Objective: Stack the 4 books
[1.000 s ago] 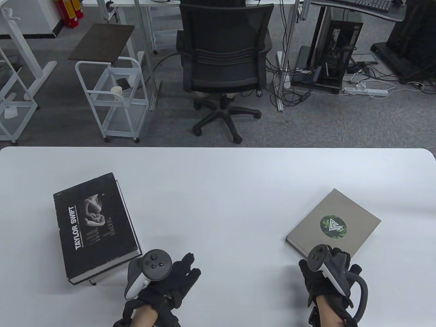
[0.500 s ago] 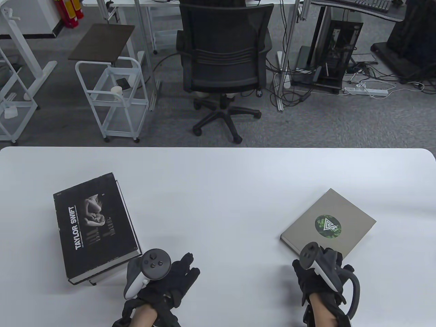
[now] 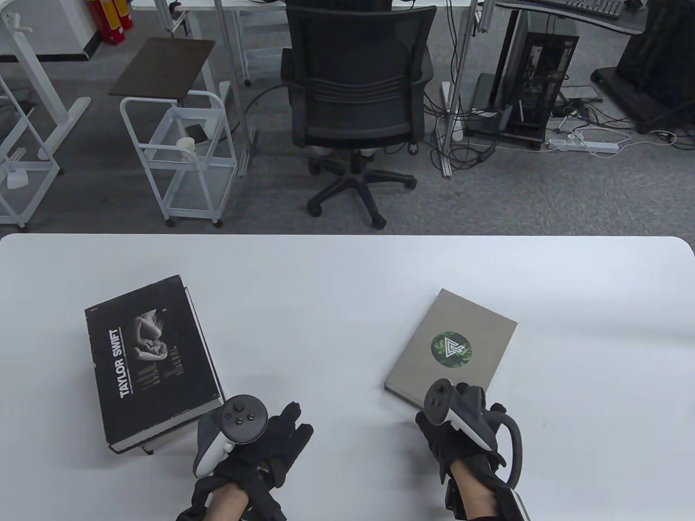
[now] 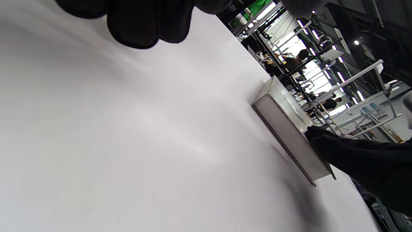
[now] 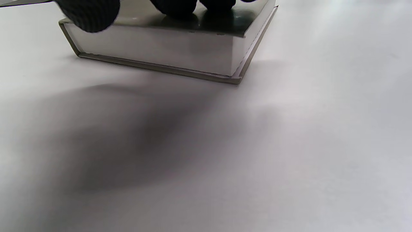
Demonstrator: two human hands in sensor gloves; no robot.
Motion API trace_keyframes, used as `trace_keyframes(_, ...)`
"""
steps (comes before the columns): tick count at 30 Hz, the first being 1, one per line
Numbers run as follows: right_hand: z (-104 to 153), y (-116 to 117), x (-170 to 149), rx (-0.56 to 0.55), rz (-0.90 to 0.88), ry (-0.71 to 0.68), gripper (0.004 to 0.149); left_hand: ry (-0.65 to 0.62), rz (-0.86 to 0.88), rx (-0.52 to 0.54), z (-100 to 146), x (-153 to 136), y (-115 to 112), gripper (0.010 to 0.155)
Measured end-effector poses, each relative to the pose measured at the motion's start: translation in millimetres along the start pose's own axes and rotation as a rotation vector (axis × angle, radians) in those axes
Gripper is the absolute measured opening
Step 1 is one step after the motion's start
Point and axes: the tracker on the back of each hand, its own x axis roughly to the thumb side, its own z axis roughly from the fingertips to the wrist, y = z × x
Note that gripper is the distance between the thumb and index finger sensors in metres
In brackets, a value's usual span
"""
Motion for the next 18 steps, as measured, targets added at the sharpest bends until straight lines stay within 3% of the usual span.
trace_keyframes(10, 12.9, 4.5, 51.5, -0.042, 0.183, -0.188, 0.062, 0.062, 0.048, 0.006, 1.0, -7.8, 5.3, 0.076)
trace_keyframes(18, 26.5, 11.1, 70.5, -0.072, 0.307, -0.303, 0.058, 0.091, 0.060, -0.004, 0.5, -12.2, 5.7, 0.077)
